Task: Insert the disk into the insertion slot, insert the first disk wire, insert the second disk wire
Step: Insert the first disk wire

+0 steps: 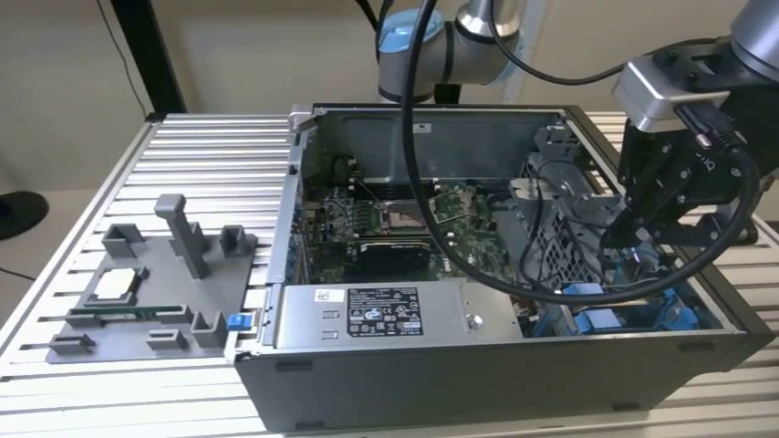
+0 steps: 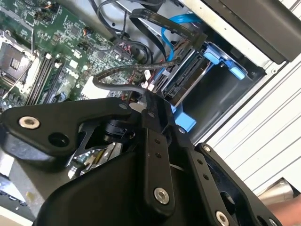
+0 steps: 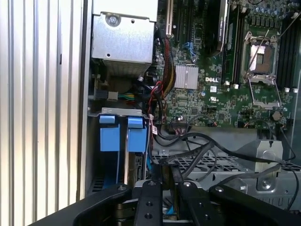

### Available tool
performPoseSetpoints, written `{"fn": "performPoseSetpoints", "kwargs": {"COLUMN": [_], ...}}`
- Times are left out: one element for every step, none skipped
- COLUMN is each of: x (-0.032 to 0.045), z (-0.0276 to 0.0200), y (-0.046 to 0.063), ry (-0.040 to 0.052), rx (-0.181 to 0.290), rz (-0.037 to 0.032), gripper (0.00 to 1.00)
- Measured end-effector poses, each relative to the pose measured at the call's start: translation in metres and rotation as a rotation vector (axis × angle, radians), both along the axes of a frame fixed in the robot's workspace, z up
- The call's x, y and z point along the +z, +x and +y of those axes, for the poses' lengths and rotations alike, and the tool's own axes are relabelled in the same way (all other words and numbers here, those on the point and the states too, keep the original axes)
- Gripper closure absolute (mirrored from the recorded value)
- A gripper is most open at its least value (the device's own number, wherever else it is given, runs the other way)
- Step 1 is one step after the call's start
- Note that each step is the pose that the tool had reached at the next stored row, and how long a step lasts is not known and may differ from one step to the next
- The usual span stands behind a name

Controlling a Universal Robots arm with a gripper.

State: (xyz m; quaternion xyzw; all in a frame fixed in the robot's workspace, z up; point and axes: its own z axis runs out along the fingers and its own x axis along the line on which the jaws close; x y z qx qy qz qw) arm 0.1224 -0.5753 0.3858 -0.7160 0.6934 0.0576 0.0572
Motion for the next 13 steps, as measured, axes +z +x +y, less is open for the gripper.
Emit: {"fn": "performPoseSetpoints", "kwargs": {"x": [0.0000,0.0000,0.0000,0.0000,0.0000,0.0000,0.0000,0.0000,0.0000,-0.0001,-0.0002,-0.0002,-0.0002], "z": [0.0000,0.0000,0.0000,-0.0001,-0.0001,-0.0001,-0.0001,-0.0002,-0.0003,-0.0005,-0.0007,-0.0013,-0.0021], "y": [0.0000,0.0001,0.0001,0.0001,0.0001,0.0001,0.0001,0.0005,0.0012,0.0022,0.0036,0.0054,0.0072], "ry": [0.0001,0.0000,0.0000,0.0000,0.0001,0.0000,0.0000,0.0000,0.0000,0.0000,0.0001,0.0001,0.0000], "rx": [0.000,0.000,0.000,0.000,0.000,0.000,0.000,0.000,0.001,0.000,0.000,0.000,0.000], "rz": [0.0000,0.0000,0.0000,0.0000,0.0000,0.0000,0.0000,0.0000,0.0001,0.0001,0.0001,0.0002,0.0004], "gripper": [1.00,1.00,1.00,1.00,1.00,1.00,1.00,1.00,1.00,1.00,1.00,1.00,1.00]}}
